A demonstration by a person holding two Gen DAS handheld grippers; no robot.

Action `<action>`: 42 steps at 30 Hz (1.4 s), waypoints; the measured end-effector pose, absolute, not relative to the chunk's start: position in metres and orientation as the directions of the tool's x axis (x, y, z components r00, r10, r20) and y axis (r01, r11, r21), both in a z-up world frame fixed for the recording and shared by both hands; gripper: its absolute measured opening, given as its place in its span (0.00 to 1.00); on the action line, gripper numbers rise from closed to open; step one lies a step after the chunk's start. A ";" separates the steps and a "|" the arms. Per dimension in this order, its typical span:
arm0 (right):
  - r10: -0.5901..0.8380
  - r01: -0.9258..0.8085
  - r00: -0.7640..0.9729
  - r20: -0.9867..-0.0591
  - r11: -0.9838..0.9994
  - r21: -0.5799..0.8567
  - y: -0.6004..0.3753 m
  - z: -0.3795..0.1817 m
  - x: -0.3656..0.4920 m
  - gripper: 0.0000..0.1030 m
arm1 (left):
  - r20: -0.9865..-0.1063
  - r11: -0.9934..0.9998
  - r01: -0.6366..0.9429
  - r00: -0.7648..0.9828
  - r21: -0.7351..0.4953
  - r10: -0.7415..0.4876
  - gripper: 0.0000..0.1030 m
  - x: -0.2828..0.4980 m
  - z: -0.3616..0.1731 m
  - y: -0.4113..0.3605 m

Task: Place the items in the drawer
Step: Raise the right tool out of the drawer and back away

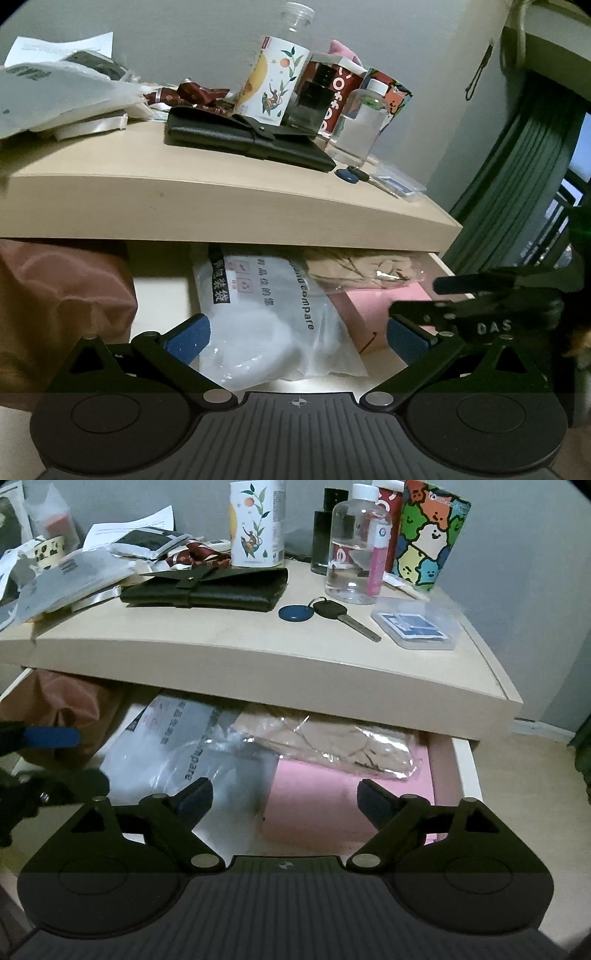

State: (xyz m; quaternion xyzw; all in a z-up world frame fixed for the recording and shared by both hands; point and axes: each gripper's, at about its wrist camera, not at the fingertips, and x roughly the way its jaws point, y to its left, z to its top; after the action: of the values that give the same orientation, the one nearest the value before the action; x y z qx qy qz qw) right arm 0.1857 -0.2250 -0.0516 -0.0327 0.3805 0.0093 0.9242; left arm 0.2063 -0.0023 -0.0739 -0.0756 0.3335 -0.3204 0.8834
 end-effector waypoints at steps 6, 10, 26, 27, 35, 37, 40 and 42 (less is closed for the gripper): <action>-0.025 -0.005 0.753 -0.657 0.999 -0.045 -0.221 -0.050 0.167 0.95 | -0.539 0.824 0.498 0.632 -0.269 -0.558 1.00 0.192 -0.073 -0.004; -0.032 0.005 0.790 -0.612 0.999 -0.046 -0.221 -0.046 0.149 0.97 | -0.522 0.834 0.512 0.663 -0.207 -0.536 1.00 0.182 -0.071 -0.007; 0.046 0.018 0.919 -0.392 0.987 0.158 -0.245 -0.029 0.092 0.98 | -0.385 0.940 0.285 0.859 -0.187 -0.337 1.00 0.086 -0.042 0.021; 0.051 0.011 0.921 -0.386 0.988 0.155 -0.243 -0.029 0.088 0.98 | -0.383 0.946 0.272 0.867 -0.174 -0.319 1.00 0.080 -0.041 0.020; 0.071 -0.039 0.917 -0.392 0.995 0.089 -0.227 -0.035 0.055 0.99 | -0.397 0.966 0.234 0.881 -0.107 -0.257 1.00 0.042 -0.036 0.010; 0.067 -0.045 0.920 -0.386 0.997 0.065 -0.222 -0.036 0.045 0.99 | -0.407 0.971 0.220 0.881 -0.097 -0.240 1.00 0.033 -0.036 0.006; 0.062 -0.058 0.925 -0.375 0.998 0.024 -0.217 -0.037 0.030 0.99 | -0.428 0.982 0.171 0.884 -0.080 -0.189 1.00 0.023 -0.042 -0.001; 0.072 -0.075 0.927 -0.367 0.997 0.007 -0.211 -0.039 0.019 0.99 | -0.434 0.986 0.150 0.886 -0.071 -0.166 1.00 0.016 -0.046 -0.006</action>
State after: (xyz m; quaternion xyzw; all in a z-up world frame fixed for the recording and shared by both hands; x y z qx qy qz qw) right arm 0.0188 -0.2110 -0.0393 -0.0035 0.1868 0.0374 0.9817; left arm 0.0159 -0.0056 -0.0464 -0.0178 0.2248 -0.0815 0.9708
